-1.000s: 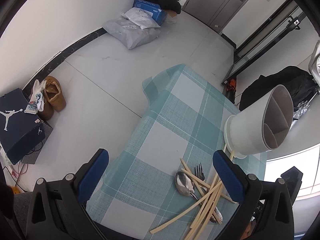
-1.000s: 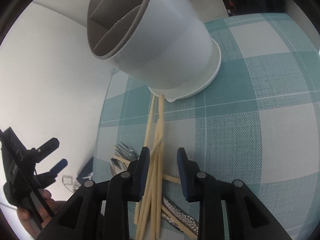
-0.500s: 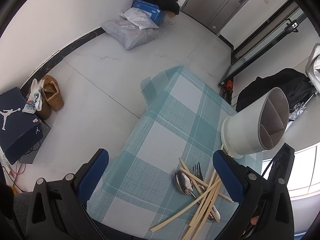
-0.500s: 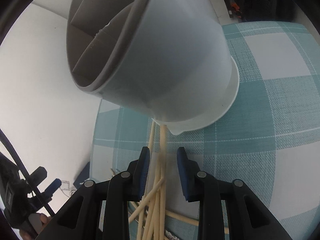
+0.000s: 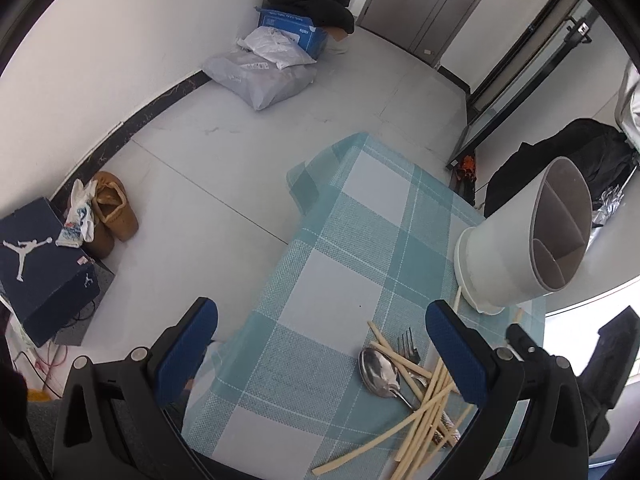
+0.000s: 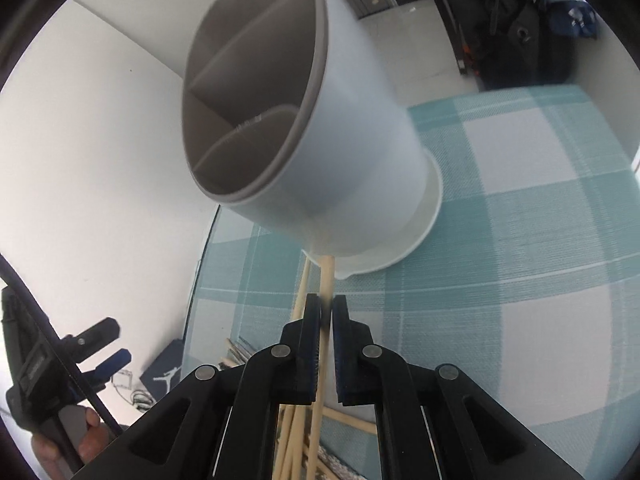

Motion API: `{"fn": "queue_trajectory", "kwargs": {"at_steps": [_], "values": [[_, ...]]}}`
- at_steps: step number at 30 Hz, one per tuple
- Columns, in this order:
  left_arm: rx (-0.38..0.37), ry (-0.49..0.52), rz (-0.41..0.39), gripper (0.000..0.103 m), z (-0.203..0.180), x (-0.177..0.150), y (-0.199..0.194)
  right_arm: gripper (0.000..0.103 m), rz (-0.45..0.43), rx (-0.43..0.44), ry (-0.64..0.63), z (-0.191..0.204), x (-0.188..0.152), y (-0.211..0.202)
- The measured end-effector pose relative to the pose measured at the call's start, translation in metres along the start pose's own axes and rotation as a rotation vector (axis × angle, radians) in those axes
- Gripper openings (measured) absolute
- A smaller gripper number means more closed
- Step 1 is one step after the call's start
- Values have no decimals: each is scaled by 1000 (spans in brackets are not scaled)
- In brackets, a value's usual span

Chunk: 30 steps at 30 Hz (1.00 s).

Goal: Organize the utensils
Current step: 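Lift the chopstick with the right gripper while the left gripper approaches the silver spoon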

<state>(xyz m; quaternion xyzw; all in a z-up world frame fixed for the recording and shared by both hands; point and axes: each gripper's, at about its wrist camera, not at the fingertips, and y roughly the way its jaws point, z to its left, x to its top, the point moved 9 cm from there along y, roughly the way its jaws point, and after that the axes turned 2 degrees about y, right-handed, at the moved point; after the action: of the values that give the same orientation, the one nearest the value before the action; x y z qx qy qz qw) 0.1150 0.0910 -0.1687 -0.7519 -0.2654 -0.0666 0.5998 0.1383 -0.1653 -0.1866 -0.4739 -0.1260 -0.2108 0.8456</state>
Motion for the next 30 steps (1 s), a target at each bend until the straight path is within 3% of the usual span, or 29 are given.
{"fn": "queue_trajectory", "kwargs": {"at_steps": [3, 9, 14, 21, 24, 30], "values": [[39, 64, -26, 102, -5, 0, 1, 5, -71, -13, 14, -4, -5, -9], [23, 172, -5, 102, -25, -8, 4, 5, -180, -10, 94, -35, 11, -44], [29, 186, 44, 102, -25, -21, 9, 5, -215, 23, 103, -48, 28, -73], [30, 136, 133, 101, -13, -46, 23, 5, -241, 69, 75, -44, 24, -102], [33, 125, 162, 92, -14, -55, 29, 5, -256, 73, 61, -45, 25, -103], [65, 205, 178, 92, -30, -62, 34, 5, -297, 72, -19, -33, 30, -112]]}}
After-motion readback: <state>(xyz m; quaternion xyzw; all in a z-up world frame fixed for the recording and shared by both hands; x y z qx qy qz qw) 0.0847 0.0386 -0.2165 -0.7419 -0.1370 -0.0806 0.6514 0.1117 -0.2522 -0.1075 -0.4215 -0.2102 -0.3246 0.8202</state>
